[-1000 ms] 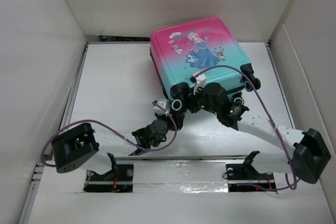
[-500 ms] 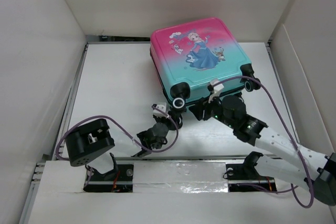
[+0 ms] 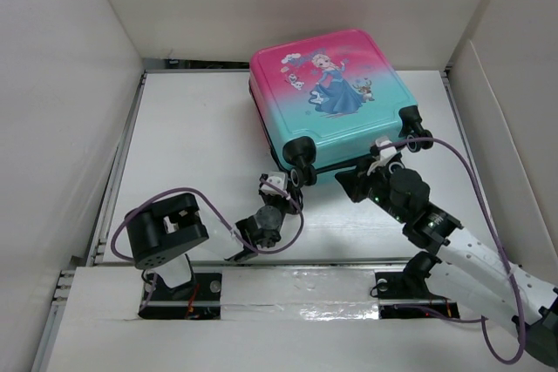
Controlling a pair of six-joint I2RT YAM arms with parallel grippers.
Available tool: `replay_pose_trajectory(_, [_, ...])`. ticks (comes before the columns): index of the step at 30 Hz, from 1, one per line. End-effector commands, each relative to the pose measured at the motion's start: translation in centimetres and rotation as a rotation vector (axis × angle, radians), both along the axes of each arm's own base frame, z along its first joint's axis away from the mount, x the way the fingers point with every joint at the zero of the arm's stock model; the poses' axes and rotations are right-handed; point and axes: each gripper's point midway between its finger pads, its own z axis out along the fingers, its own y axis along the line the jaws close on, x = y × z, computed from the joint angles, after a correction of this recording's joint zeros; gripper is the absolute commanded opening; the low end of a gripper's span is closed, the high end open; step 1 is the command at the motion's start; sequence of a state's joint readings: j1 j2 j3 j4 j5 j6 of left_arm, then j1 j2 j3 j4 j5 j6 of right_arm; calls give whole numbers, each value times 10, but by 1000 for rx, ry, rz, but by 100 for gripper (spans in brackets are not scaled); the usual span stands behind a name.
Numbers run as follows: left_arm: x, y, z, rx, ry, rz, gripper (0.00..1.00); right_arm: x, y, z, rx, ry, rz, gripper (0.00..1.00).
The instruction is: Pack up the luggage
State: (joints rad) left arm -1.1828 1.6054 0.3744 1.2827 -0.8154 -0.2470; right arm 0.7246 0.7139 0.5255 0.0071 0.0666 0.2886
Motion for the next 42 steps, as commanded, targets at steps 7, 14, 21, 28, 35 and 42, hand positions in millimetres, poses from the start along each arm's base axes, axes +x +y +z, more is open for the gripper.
replay_pose_trajectory(7, [10, -11, 35, -117, -71, 39, 35, -4, -7, 17, 43, -46, -8, 14])
replay_pose_trajectory(14, [20, -10, 42, -147, -98, 73, 23, -6, -4, 13, 40, -37, 12, 14])
replay_pose_trajectory(21, [22, -5, 51, -153, -127, 83, 0, -10, 0, 15, 47, -39, 44, 48])
replay_pose_trajectory(28, [17, 1, 42, -139, -112, 60, 0, -24, 28, 36, 13, -56, 151, 95])
replay_pose_trajectory(35, [16, 6, 42, -147, -112, 60, 0, -18, 64, 46, -20, -43, 161, 100])
replay_pose_trajectory(42, [16, 11, 42, -158, -117, 58, 0, 2, 78, 33, -25, 4, 89, 100])
